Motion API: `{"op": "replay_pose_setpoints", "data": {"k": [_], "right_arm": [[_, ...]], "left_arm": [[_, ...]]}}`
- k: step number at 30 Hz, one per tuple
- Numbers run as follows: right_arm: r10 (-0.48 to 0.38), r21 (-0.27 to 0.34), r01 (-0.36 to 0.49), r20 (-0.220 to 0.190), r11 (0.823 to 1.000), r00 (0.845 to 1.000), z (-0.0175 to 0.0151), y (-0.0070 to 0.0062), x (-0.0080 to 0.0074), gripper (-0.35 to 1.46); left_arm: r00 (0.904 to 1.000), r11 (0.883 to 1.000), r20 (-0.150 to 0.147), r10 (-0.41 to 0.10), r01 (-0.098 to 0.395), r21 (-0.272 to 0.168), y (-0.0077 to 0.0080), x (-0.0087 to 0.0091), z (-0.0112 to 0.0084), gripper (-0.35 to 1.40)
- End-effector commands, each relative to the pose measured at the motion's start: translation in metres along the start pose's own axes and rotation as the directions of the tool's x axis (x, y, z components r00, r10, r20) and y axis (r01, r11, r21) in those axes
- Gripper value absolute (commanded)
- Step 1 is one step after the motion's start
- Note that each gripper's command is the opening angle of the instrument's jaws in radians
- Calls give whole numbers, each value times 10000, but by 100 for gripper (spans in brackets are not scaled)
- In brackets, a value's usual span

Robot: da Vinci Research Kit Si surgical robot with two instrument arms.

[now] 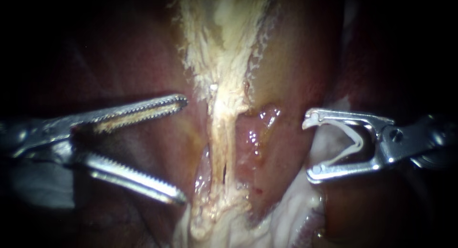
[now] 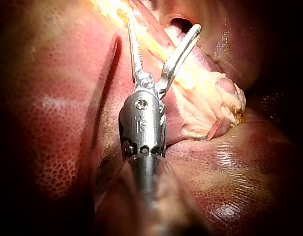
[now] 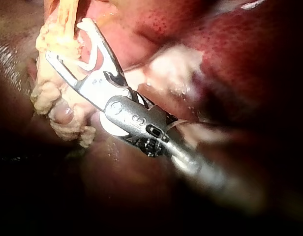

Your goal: Grabbing gallbladder

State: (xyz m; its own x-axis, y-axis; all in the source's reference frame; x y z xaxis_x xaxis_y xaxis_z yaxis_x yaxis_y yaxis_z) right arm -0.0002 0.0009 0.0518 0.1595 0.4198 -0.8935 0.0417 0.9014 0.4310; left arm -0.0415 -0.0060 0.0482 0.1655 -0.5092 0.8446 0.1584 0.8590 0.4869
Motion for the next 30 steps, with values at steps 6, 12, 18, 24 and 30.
{"op": "replay_pose_setpoints", "data": {"k": [6, 12, 18, 24, 30], "right_arm": [[0, 1, 0, -3, 10000, 10000, 0, 0, 0, 58], [0, 1, 0, -3, 10000, 10000, 0, 0, 0, 58], [5, -3, -5, -3, 10000, 10000, 0, 0, 1, 58], [8, -11, -8, -7, 10000, 10000, 2, 1, 1, 58], [8, -12, -8, -5, 10000, 10000, 1, 1, 1, 58]], "left_arm": [[10000, 10000, 4, 4, -4, 3, 0, 0, -1, 89], [9994, 9994, 12, -357, 357, 9, 0, -1, -1, 89], [9931, 9894, 9, -1174, 1170, -860, 2, -6, 4, 91], [9829, 9709, -454, -1786, 1686, -1700, 12, -4, 17, 87], [9759, 9541, -806, -2027, 1783, -2405, 23, 0, 28, 82]]}}
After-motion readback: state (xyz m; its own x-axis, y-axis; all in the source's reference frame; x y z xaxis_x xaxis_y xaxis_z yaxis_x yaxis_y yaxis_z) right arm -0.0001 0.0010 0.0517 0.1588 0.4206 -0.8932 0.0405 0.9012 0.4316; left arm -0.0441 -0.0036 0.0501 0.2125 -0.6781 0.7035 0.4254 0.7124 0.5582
